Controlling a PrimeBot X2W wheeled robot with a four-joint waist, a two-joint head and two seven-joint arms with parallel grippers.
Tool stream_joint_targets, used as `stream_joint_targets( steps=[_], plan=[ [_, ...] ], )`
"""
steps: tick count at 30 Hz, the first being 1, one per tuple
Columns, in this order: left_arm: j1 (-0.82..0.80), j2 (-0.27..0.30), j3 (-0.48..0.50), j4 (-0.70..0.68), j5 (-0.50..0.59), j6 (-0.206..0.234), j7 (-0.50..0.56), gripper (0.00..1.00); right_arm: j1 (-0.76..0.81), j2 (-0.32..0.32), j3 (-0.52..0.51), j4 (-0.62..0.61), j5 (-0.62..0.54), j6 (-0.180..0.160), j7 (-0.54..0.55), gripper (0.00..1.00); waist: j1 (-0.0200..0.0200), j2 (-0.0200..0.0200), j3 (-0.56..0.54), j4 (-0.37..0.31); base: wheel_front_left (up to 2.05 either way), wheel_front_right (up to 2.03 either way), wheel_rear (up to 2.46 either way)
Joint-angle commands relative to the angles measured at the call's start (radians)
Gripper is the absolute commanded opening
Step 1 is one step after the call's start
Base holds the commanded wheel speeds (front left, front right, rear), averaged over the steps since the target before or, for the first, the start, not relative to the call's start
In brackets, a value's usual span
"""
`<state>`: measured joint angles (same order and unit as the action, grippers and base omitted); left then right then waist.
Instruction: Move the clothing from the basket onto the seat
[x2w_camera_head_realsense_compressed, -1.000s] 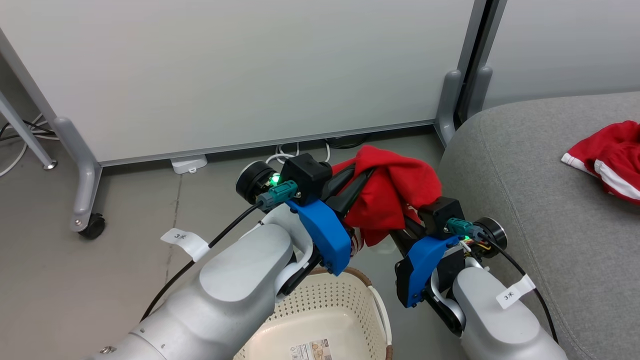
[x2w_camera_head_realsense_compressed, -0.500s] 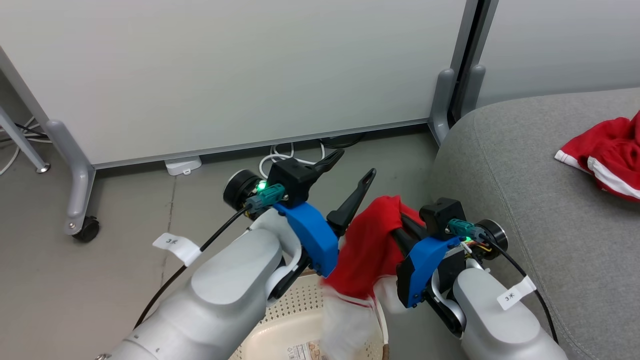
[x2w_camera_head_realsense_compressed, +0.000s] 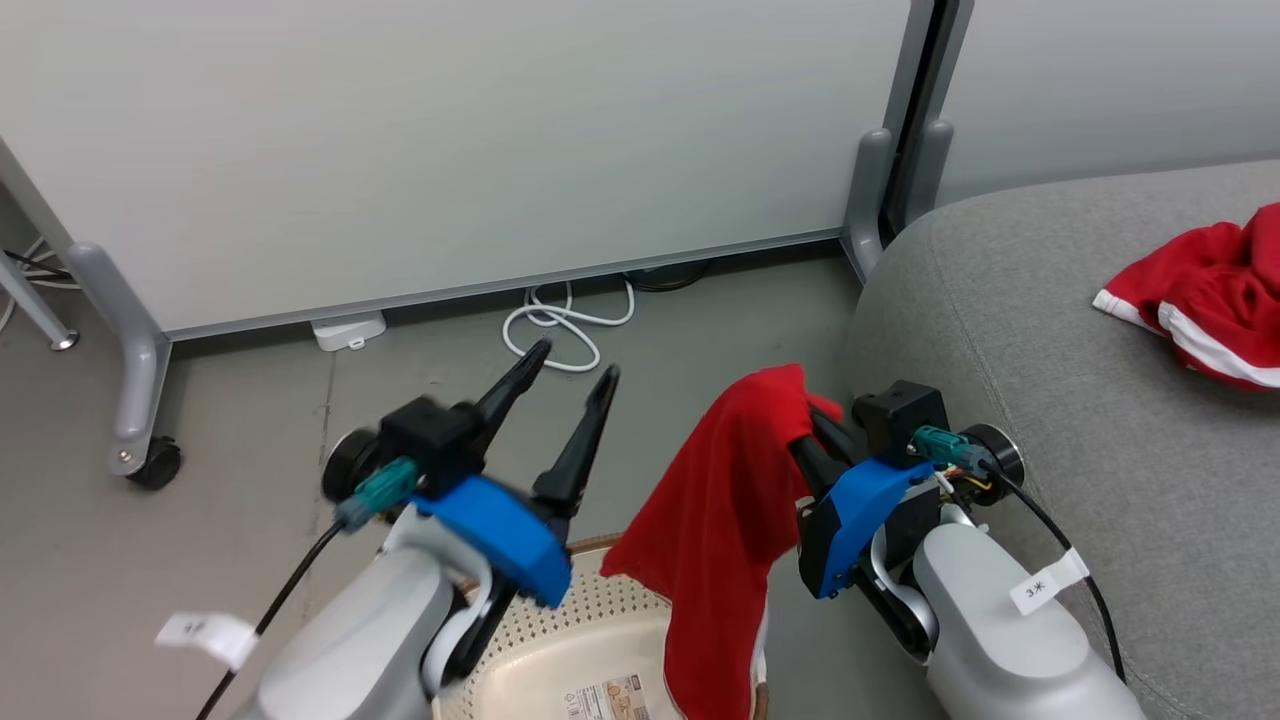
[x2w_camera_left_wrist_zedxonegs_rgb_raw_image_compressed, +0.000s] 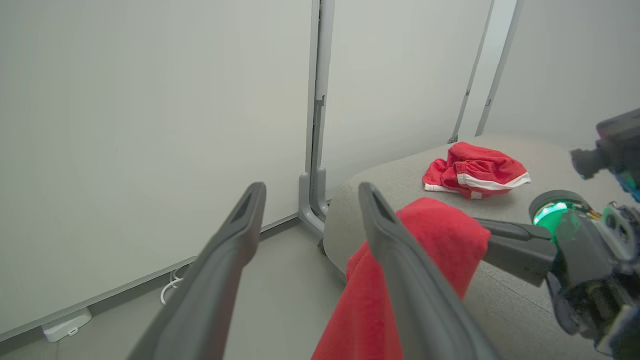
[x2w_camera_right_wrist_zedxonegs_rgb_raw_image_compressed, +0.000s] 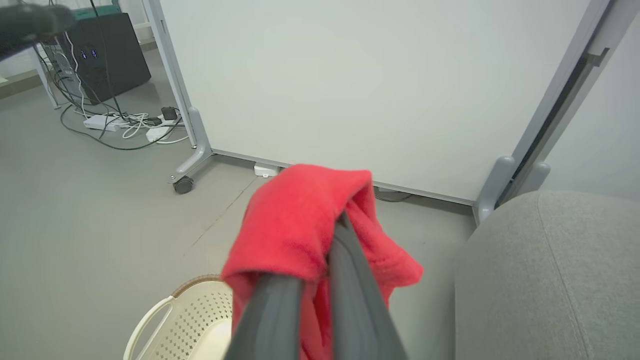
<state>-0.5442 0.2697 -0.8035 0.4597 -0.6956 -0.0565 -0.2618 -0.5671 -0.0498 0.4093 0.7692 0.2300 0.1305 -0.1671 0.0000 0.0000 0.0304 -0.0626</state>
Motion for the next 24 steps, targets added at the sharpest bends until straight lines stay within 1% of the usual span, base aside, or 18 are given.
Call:
stream_joint_targets(
  steps=[1, 3, 4, 7, 12, 14, 19, 24],
  plan=[
    [0.032, 0.010, 0.019, -0.018, 0.015, 0.004, -0.005, 1.00, -0.002, -0.001, -0.005, -0.008, -0.005, 0.000, -0.004, 0.00, 0.0000, 0.0000, 0.001, -0.005, 0.00, 0.00, 0.00],
    [0.093, 0.025, 0.077, -0.068, 0.044, 0.008, -0.005, 1.00, 0.002, -0.001, -0.014, -0.016, -0.009, 0.000, -0.006, 0.00, 0.0000, 0.0000, 0.002, -0.013, 0.00, 0.00, 0.00],
    [0.152, 0.035, 0.138, -0.121, 0.082, 0.013, -0.005, 1.00, 0.007, -0.001, -0.025, -0.025, -0.015, 0.000, -0.007, 0.00, 0.0000, 0.0000, 0.003, -0.023, 0.00, 0.00, 0.00],
    [0.249, 0.041, 0.229, -0.183, 0.134, 0.018, -0.005, 1.00, 0.017, -0.001, -0.040, -0.042, -0.017, 0.000, -0.007, 0.00, 0.0000, 0.0000, 0.004, -0.040, 0.00, 0.00, 0.00],
    [0.381, 0.021, 0.358, -0.238, 0.206, 0.021, -0.005, 1.00, 0.033, -0.001, -0.070, -0.074, -0.023, 0.000, -0.001, 0.00, 0.0000, 0.0000, 0.004, -0.076, 0.00, 0.00, 0.00],
    [0.422, 0.012, 0.403, -0.248, 0.224, 0.016, -0.005, 1.00, 0.041, -0.001, -0.083, -0.093, -0.025, 0.000, 0.002, 0.00, 0.0000, 0.0000, 0.004, -0.093, 0.00, 0.00, 0.00],
    [0.484, -0.020, 0.489, -0.262, 0.272, -0.005, -0.005, 1.00, 0.071, -0.001, -0.115, -0.140, -0.024, 0.000, 0.012, 0.00, 0.0000, 0.0000, 0.007, -0.139, 0.00, 0.00, 0.00],
    [0.501, -0.048, 0.532, -0.259, 0.314, -0.030, -0.005, 1.00, 0.089, -0.001, -0.134, -0.187, -0.030, 0.000, 0.030, 0.00, 0.0000, 0.0000, 0.015, -0.200, 0.00, 0.00, 0.00]
  ],
)
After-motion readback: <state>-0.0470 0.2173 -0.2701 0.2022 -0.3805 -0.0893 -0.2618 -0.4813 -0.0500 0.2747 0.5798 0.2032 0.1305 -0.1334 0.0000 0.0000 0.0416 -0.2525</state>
